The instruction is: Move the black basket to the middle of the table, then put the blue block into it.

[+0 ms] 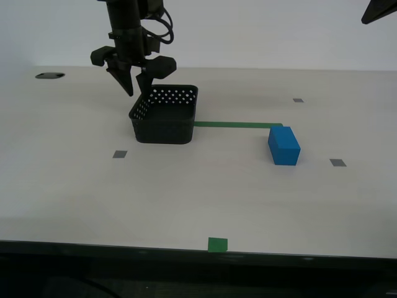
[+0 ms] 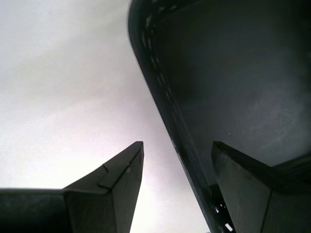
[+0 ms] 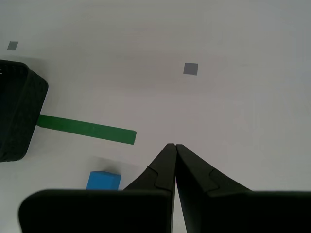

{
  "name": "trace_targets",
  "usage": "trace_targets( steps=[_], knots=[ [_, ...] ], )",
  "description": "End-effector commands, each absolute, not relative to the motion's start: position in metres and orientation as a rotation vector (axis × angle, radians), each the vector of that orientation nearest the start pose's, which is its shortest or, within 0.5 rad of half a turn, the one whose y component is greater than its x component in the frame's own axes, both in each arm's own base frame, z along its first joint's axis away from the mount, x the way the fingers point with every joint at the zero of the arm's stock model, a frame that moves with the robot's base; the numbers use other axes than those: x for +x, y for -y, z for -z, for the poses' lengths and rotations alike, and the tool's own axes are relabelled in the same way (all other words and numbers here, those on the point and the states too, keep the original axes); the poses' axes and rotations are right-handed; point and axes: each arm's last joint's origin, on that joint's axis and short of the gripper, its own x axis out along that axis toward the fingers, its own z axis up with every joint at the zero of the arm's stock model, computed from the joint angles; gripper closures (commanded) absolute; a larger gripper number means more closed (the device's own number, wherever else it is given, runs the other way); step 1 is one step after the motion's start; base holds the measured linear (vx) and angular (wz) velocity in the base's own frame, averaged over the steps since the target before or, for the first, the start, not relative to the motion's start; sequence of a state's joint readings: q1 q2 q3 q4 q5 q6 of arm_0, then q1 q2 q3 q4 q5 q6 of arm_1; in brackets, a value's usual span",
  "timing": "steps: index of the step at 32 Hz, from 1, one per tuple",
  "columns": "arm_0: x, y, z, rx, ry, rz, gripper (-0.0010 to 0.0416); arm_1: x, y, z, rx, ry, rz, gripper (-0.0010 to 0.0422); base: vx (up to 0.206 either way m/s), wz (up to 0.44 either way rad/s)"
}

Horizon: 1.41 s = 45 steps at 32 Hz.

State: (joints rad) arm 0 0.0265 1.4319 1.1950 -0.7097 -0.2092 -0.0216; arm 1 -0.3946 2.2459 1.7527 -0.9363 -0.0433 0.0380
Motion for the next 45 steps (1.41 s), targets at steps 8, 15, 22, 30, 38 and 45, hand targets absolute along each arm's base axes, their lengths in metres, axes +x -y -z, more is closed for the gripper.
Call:
trace_targets(
  steps=[8, 15, 22, 30, 38, 45],
  knots=[
    [0.291, -0.014, -0.288, 0.063, -0.942, -0.235, 0.0404, 0.408, 0.170, -0.147, 0.327, -1.417, 0.329, 0.0268, 0.000, 0.000],
    [0.291, -0.015, -0.288, 0.063, -0.942, -0.236, 0.0404, 0.409, 0.170, -0.145, 0.321, -1.403, 0.334, 0.0281, 0.000, 0.000],
    [0.291, -0.015, -0.288, 0.063, -0.942, -0.235, 0.0404, 0.407, 0.170, -0.138, 0.322, -1.404, 0.335, 0.0282, 0.000, 0.000],
    [0.291, -0.015, -0.288, 0.062, -0.942, -0.238, 0.0404, 0.405, 0.169, -0.134, 0.320, -1.409, 0.333, 0.0290, 0.000, 0.000],
    [0.291, -0.016, -0.288, 0.061, -0.942, -0.239, 0.0404, 0.404, 0.178, -0.134, 0.319, -1.380, 0.359, 0.0388, 0.000, 0.000],
    [0.291, -0.016, -0.288, 0.061, -0.942, -0.240, 0.0404, 0.405, 0.179, -0.131, 0.301, -1.366, 0.348, 0.0414, 0.000, 0.000]
  ],
)
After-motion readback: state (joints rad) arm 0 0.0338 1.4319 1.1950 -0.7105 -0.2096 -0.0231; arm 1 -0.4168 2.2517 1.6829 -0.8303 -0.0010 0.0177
